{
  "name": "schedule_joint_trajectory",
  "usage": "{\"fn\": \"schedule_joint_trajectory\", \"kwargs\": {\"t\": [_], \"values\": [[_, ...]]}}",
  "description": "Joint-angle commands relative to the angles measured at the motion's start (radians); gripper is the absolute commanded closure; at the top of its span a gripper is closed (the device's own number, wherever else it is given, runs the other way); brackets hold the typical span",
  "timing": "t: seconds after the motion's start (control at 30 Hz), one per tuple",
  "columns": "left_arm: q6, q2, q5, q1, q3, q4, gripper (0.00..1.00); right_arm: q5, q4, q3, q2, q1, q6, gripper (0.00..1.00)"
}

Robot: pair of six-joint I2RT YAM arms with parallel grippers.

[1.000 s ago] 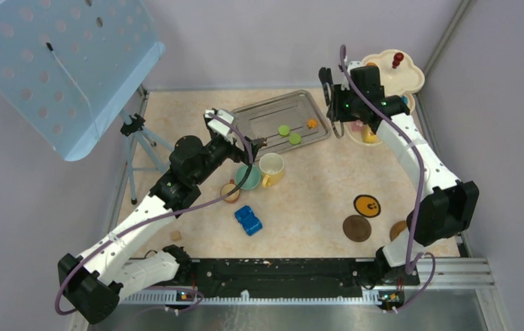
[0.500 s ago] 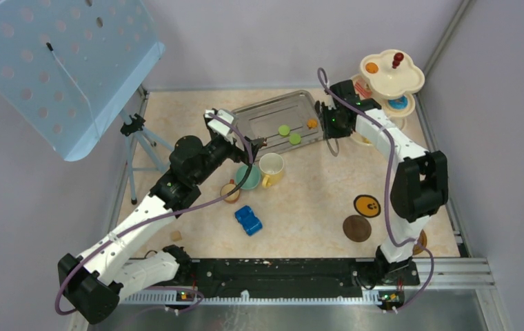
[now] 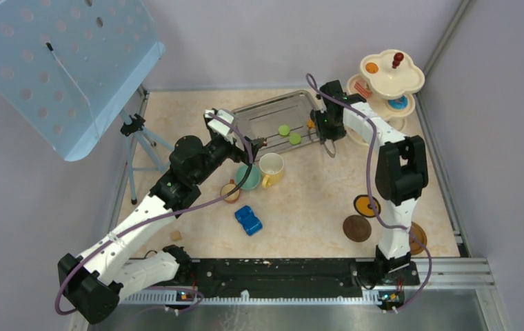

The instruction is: Serve the afternoon tea

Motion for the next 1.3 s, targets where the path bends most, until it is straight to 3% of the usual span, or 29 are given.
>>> {"fn": "schedule_joint_trajectory", "kwargs": {"t": [0.0, 0.2, 0.87, 1.27], "values": [[-0.008, -0.021, 0.007, -0.003, 0.003, 0.041, 0.01, 0.011, -0.008, 0.076, 0.019, 0.013, -0.026, 0.61], [-0.007, -0.023, 0.002, -0.003, 0.002, 0.040, 0.01, 0.037, -0.028, 0.111, 0.051, 0.028, -0.046, 0.56], [-0.005, -0.026, 0.003, -0.003, 0.003, 0.040, 0.01, 0.218, -0.149, 0.243, 0.187, 0.102, -0.080, 0.56], [-0.005, -0.032, 0.001, -0.004, 0.002, 0.040, 0.01, 0.251, -0.178, 0.253, 0.198, 0.111, -0.071, 0.69]]}}
